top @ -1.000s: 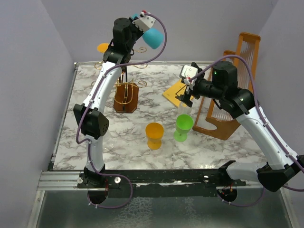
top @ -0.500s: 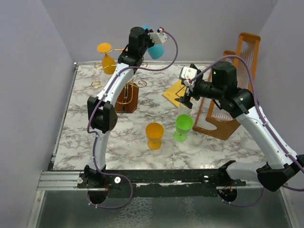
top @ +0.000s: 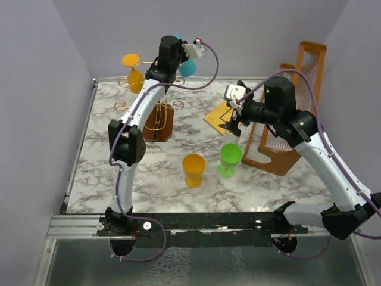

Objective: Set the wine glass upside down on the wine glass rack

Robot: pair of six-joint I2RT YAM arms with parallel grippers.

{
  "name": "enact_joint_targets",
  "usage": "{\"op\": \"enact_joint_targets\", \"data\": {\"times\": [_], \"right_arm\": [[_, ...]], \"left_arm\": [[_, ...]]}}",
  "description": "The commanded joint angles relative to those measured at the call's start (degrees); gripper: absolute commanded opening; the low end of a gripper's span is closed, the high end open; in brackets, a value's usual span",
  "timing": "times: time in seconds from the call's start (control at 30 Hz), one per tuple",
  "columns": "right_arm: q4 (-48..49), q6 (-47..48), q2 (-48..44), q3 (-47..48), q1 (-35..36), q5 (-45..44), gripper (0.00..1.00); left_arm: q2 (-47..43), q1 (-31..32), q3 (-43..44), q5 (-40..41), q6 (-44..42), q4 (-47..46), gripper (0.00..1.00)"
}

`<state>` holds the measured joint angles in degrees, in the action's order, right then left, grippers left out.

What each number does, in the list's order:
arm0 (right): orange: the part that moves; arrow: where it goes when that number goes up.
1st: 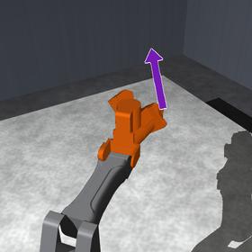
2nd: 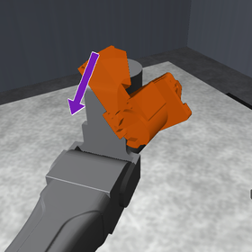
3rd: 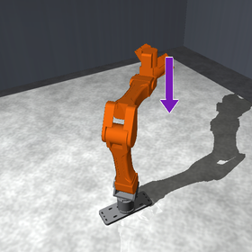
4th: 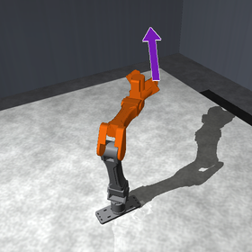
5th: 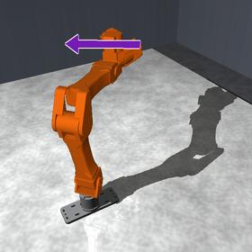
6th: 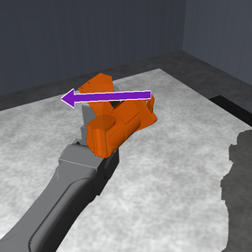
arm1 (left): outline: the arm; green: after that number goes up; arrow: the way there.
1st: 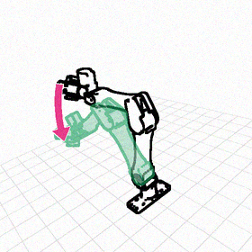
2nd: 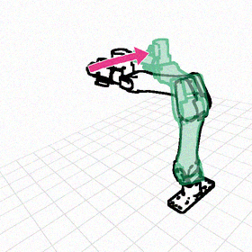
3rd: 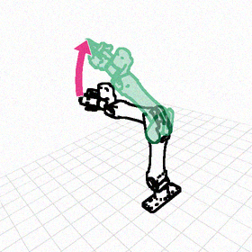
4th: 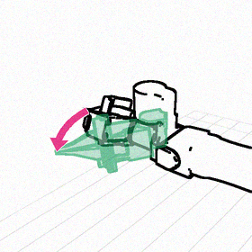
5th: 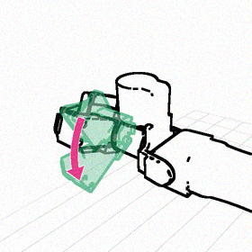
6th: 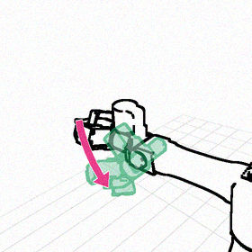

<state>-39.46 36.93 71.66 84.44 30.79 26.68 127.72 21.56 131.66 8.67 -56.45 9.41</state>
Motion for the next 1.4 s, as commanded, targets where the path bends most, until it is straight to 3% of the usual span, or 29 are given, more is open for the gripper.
{"op": "enact_joint_targets", "data": {"times": [0.0,0.6,1.37], "right_arm": [[0.2,0.6,0.4,0.2,0.2,1.6,1.0],[0.4,0.5,0.8,-0.1,0.2,1.5,1.0],[1.1,0.6,-0.1,-1.2,0.1,0.5,1.0]], "left_arm": [[-3.4,-0.7,-1.5,3.2,-2.2,1.9,0.0],[-9.8,1.1,-8.1,-0.5,-2.9,7.6,0.0],[-6.5,3.9,-7.2,-3.5,-5.8,7.7,0.0]]}}
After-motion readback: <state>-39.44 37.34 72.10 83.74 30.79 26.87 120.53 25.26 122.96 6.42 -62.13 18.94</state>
